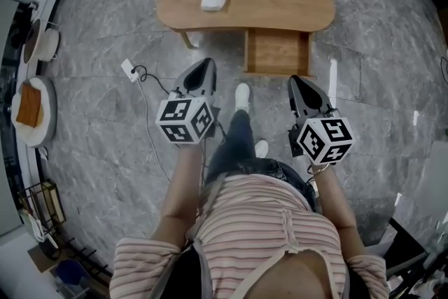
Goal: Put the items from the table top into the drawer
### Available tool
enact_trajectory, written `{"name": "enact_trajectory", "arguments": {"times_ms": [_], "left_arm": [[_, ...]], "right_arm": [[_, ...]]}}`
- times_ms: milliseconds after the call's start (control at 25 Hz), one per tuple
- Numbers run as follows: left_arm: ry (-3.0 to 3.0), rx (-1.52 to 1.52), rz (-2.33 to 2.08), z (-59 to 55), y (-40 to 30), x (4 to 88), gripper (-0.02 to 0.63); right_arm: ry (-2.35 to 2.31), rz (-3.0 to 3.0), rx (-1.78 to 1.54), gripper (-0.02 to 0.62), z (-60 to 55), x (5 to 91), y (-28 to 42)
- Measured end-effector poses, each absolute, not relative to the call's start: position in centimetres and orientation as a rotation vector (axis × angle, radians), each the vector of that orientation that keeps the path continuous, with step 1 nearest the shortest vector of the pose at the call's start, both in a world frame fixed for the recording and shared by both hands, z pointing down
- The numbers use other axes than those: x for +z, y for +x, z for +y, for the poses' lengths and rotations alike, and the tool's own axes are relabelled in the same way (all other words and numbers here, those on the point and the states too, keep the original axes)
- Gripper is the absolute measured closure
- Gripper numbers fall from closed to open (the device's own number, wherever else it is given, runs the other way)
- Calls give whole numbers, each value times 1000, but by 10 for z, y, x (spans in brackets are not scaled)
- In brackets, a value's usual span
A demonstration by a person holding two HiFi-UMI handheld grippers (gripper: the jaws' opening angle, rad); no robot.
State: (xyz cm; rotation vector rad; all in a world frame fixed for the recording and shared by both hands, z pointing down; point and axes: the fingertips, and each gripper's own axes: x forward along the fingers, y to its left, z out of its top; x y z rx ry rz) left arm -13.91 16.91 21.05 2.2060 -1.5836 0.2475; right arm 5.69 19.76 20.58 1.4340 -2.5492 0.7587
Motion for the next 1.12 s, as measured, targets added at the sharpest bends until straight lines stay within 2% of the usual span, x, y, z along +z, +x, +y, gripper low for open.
{"name": "enact_trajectory", "arguments": {"times_ms": [400, 720, 1120], "left_arm": [[2134, 299, -1568, 27, -192, 246, 592], [2024, 406, -1551, -68, -252, 315, 591], [1945, 458, -1500, -142, -270, 388, 591]], "right_arm": [[1304, -2464, 814, 588, 65, 241, -3], [1235, -2385, 870, 586, -32, 287, -58], [1132, -2318, 879, 588, -111, 342, -102]]}}
